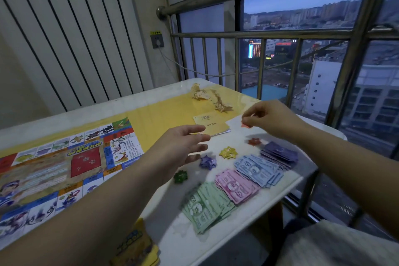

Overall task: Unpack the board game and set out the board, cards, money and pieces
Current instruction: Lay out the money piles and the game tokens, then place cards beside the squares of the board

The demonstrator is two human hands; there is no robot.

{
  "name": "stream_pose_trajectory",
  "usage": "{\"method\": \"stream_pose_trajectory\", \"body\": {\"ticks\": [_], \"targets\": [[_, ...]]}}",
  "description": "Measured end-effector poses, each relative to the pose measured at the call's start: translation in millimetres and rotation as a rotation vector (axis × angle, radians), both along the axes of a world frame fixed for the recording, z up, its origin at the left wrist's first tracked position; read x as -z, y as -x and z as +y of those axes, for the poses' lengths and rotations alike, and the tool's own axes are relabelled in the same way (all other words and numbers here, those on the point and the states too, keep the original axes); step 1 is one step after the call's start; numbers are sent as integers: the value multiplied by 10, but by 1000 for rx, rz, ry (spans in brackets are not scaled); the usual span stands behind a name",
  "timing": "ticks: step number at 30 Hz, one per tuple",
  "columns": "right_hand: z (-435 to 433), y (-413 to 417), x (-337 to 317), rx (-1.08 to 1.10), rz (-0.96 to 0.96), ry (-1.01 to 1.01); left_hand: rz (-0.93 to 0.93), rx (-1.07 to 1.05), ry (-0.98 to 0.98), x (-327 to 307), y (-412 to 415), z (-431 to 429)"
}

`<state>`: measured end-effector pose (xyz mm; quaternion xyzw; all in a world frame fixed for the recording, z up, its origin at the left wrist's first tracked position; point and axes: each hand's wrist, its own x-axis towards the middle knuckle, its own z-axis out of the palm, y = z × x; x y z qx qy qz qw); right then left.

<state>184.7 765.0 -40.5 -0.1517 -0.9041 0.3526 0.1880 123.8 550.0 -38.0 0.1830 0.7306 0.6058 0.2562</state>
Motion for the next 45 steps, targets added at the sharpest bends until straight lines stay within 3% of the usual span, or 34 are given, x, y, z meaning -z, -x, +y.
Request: {"method": "stream_pose_trajectory", "body": {"ticks": [6, 12, 20, 26, 29, 36, 45], "targets": [[212, 34, 277, 67, -154, -182, 232, -12, 155, 115, 21, 22], [467, -57, 117, 187, -74, -212, 377, 26, 231, 136, 38, 125], [759, -362, 176, 216, -458, -276, 610, 122, 291, 135, 12, 606], [873, -354, 325, 228, -305, -235, 746, 195, 399, 149, 86, 1023], [930, -317, 327, 233, -312, -150, 838, 257, 467, 98, 109, 1268], [1027, -171, 349, 144, -332, -170, 904, 450, 767, 81, 200, 1877], [1067, -14, 402, 134, -260, -150, 904, 466, 756, 163, 278, 2100]]}}
